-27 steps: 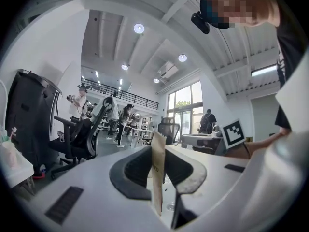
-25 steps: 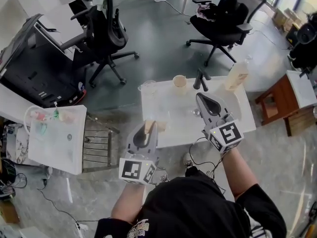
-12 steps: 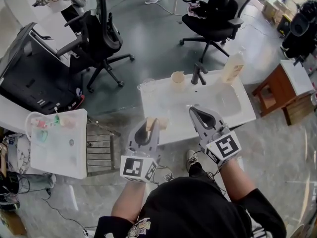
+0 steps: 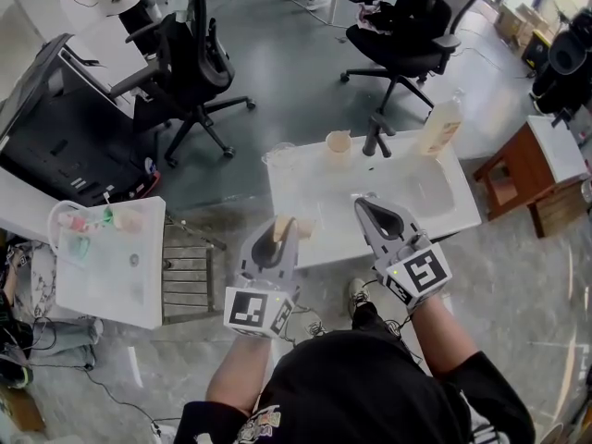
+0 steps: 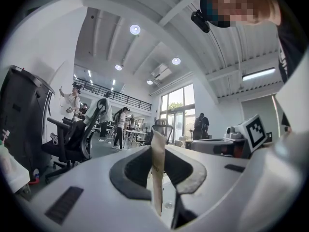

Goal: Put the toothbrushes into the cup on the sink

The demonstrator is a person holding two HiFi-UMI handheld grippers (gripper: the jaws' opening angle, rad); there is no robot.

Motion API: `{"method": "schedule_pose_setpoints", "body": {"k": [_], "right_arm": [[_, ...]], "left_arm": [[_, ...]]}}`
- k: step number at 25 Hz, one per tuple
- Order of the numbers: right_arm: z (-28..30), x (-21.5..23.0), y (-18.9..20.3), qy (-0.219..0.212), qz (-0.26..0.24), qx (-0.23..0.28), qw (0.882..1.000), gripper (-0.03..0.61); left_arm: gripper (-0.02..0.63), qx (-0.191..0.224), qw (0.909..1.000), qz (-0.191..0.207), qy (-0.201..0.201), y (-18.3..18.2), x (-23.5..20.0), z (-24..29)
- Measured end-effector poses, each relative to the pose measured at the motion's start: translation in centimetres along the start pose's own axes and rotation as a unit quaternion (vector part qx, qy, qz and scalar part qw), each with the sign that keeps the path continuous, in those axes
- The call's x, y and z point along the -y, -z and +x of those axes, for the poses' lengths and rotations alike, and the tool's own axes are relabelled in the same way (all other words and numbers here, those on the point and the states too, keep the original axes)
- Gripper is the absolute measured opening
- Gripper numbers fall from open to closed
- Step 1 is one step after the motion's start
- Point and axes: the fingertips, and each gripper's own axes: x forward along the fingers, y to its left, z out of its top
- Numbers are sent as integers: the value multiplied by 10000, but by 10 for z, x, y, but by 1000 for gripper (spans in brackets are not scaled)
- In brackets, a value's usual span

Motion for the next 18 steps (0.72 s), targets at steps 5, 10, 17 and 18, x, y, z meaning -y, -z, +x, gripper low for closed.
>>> {"method": "schedule_pose_setpoints", "body": {"k": [5, 10, 17, 18], "right_arm": [[7, 5, 3, -75, 23, -40, 10000, 6], [15, 16, 10, -123, 89, -87, 9998, 6], [26, 38, 19, -210, 192, -160, 9995, 6], [28, 41, 21, -222, 201, -165, 9994, 6]], "left_arm": [[61, 27, 10000, 46, -77, -2, -6, 9], [60, 38, 9998, 79, -195, 0, -15, 26], [61, 45, 9991, 140, -410, 6, -31, 57], [61, 54, 9989, 154, -439, 7, -34, 62]]}}
